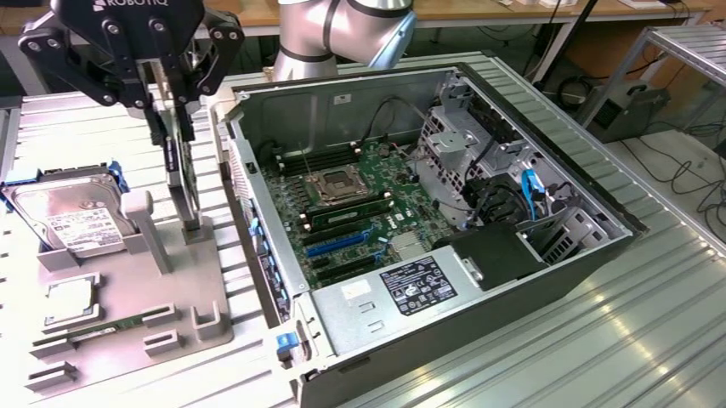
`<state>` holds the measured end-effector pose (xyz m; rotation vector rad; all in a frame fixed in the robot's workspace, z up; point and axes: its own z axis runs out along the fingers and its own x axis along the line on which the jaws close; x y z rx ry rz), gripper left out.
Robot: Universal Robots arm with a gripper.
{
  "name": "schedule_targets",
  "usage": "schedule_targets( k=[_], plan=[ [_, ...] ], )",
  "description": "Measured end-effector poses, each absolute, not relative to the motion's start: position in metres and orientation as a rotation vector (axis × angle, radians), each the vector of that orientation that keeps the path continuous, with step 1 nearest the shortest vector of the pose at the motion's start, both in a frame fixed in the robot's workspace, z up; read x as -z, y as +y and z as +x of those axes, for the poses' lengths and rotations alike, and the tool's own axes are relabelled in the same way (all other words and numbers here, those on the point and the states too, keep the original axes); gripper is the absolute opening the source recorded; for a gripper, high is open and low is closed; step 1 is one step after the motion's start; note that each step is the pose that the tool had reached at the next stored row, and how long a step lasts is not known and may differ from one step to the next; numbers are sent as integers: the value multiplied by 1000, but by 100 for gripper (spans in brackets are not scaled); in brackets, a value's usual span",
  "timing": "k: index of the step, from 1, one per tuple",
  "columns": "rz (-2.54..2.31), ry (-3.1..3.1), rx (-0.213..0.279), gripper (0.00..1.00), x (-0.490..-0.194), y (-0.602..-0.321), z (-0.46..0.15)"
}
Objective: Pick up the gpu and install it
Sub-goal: 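Pick up the gpu and move the gpu toward the slot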
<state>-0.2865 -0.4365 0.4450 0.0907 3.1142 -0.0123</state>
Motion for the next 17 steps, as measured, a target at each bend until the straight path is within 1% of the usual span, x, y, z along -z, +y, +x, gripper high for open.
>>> schedule_targets(
  k=[17],
  plan=[
    [91, 3114, 13, 26, -445, -436, -281]
  ],
)
